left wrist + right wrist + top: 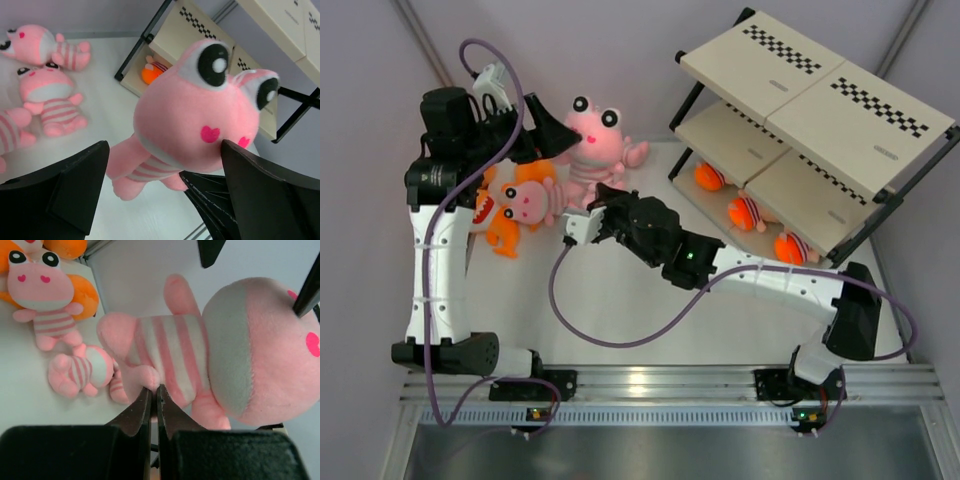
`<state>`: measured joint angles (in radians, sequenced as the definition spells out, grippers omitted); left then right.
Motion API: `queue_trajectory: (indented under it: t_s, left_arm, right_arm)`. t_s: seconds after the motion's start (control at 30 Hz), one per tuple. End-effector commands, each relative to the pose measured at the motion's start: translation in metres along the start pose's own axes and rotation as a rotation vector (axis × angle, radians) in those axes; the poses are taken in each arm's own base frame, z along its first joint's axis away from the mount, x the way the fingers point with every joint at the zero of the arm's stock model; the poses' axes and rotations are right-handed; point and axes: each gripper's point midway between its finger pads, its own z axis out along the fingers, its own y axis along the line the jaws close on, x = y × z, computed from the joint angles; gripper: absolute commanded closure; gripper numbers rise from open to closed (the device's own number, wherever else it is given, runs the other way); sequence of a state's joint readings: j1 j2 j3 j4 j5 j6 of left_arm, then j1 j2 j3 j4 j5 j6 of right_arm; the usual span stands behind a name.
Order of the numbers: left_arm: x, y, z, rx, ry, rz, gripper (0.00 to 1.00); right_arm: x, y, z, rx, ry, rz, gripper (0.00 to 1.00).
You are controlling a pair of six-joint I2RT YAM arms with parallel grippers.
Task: Place and organize the stuffed toys onto the shelf
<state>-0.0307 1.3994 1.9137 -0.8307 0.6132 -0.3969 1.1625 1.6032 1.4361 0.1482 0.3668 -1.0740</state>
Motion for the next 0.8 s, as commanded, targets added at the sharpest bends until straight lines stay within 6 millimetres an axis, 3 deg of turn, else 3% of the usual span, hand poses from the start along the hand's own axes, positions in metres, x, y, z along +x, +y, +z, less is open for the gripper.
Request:
queue_trajectory:
  t_s: [0.0,0.13,0.17,0.2,0.23,0.27,0.3,0.33,0.37,0.4,0.47,0.5,0.53,0.63,0.67,0.73,0.77]
  left_arm:
    - [-0.039,-0.026,-0.036,-0.002,-0.129,0.171,0.02]
    - [-0.066,-0.012,-0.060,-0.177,-0.218,0.317,0.01]
    - [-0.074,-0.003,-0.068,-0.252,-0.245,0.362,0.01]
    - [-0.074,0.005,-0.071,-0.299,-0.240,0.371,0.01]
    - [-0.075,0.010,-0.074,-0.335,-0.241,0.383,0.01]
    - [-0.080,0.018,-0.081,-0.394,-0.252,0.411,0.01]
    - [-0.079,0.022,-0.084,-0.420,-0.244,0.421,0.01]
    - [-0.080,0.025,-0.088,-0.446,-0.237,0.460,0.01]
    - [-0.081,0.028,-0.092,-0.471,-0.238,0.474,0.01]
    - [-0.082,0.034,-0.098,-0.514,-0.241,0.482,0.02]
    - [-0.076,0.042,-0.102,-0.556,-0.211,0.501,0.02]
    - [-0.066,0.054,-0.097,-0.576,-0.169,0.488,0.02]
    - [-0.058,0.057,-0.096,-0.575,-0.145,0.483,0.02]
    - [-0.022,0.080,-0.074,-0.551,-0.016,0.442,0.01]
    - [-0.013,0.086,-0.068,-0.548,0.015,0.428,0.01]
    - [0.010,0.100,-0.053,-0.525,0.097,0.398,0.01]
    - [0.017,0.104,-0.049,-0.516,0.122,0.392,0.01]
  right_arm:
    - [-0.018,-0.080,-0.028,0.125,-0.081,0.158,1.00]
    - [-0.017,-0.086,-0.035,0.042,-0.143,0.243,1.00]
    - [-0.008,-0.088,-0.036,0.017,-0.130,0.270,1.00]
    - [-0.012,-0.100,-0.038,0.013,-0.152,0.287,1.00]
    - [-0.012,-0.092,-0.039,-0.067,-0.163,0.290,1.00]
    - [-0.001,-0.102,-0.038,-0.064,-0.140,0.314,1.00]
    - [-0.008,-0.120,-0.038,-0.059,-0.174,0.325,1.00]
    - [-0.011,-0.117,-0.039,-0.114,-0.194,0.336,1.00]
    - [-0.003,-0.130,-0.038,-0.102,-0.195,0.342,1.00]
    - [-0.011,-0.152,-0.041,-0.077,-0.232,0.349,1.00]
    - [-0.013,-0.178,-0.046,-0.059,-0.283,0.375,1.00]
    - [-0.023,-0.204,-0.053,-0.016,-0.328,0.378,1.00]
    - [-0.027,-0.216,-0.057,-0.007,-0.362,0.390,1.00]
    - [-0.026,-0.269,-0.072,0.105,-0.418,0.365,1.00]
    - [-0.012,-0.283,-0.072,0.144,-0.399,0.354,1.00]
    - [-0.012,-0.310,-0.086,0.201,-0.420,0.327,1.00]
    - [0.004,-0.324,-0.091,0.233,-0.394,0.310,1.00]
